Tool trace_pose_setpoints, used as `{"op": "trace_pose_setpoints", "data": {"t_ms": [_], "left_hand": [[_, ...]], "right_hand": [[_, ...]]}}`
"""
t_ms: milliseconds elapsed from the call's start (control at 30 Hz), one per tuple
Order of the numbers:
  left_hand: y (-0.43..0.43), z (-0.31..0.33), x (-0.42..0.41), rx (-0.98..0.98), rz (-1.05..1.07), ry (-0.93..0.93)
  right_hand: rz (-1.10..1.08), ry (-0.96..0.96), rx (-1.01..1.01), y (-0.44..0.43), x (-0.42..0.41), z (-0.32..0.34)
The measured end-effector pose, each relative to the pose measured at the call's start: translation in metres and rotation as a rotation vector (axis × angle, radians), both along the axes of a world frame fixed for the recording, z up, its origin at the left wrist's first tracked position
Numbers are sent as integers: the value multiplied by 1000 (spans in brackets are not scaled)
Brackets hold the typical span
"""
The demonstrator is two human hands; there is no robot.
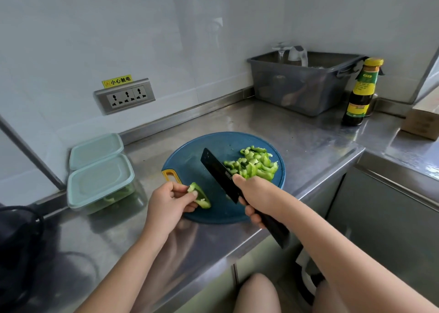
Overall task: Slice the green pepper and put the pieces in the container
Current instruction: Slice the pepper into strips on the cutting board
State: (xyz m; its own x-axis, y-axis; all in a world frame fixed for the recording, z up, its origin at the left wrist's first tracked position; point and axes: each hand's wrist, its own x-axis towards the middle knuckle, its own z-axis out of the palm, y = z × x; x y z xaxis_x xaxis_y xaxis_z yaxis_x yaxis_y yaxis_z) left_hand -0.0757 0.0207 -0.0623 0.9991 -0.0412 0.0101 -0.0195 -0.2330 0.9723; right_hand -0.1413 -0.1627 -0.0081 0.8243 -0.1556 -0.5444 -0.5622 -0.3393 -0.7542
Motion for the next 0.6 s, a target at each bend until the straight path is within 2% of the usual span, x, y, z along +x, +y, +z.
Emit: {"op": "trace_pose_setpoints", "data": {"t_ms": [133, 367, 600], "left_hand": [[-3, -3, -1, 106, 27, -64], [-6, -3, -3, 150, 72, -77], [-5, -2, 2, 87, 83, 27]], "right_hand": [[54, -316, -169, 17, -20, -16], [105, -425, -258, 47, -42, -17], [236, -489, -579, 61, -47, -32]]}}
